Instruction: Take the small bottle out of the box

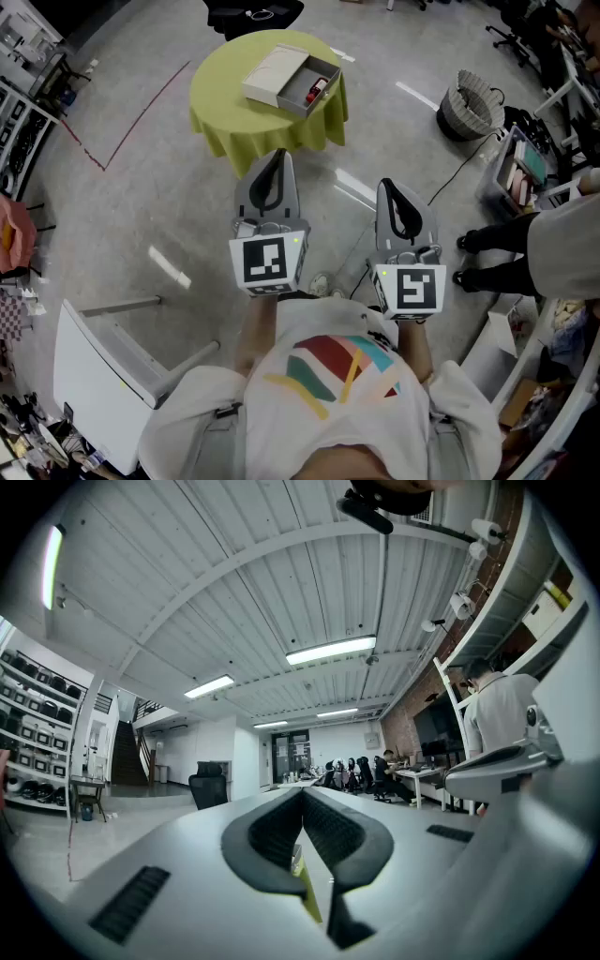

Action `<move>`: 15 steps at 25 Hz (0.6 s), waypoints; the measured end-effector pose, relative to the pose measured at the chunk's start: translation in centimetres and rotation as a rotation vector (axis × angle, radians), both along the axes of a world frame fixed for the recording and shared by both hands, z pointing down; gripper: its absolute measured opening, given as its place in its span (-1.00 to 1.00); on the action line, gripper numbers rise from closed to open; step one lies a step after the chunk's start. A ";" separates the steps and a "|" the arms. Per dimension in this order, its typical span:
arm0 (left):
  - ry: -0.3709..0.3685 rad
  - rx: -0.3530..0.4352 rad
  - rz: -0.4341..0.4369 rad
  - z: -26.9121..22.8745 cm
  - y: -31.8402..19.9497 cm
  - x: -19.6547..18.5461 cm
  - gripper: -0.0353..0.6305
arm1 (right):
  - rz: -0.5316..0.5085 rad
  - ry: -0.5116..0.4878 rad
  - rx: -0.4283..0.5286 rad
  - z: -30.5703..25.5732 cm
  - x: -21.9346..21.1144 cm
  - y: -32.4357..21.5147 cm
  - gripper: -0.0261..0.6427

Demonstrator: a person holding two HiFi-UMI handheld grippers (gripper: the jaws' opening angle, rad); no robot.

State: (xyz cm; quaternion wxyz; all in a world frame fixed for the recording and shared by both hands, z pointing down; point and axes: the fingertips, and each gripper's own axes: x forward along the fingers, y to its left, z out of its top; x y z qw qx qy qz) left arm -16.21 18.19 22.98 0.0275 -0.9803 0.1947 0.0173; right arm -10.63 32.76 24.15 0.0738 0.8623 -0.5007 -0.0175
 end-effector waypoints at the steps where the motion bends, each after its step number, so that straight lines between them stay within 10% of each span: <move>1: 0.000 -0.002 -0.003 0.1 -0.2 -0.1 -0.85 | 0.000 0.001 0.000 0.1 0.0 -0.1 -0.91; 15: 0.022 -0.017 -0.032 0.2 -4.5 -1.1 -0.85 | 0.015 -0.005 0.044 0.1 0.0 -2.9 -0.91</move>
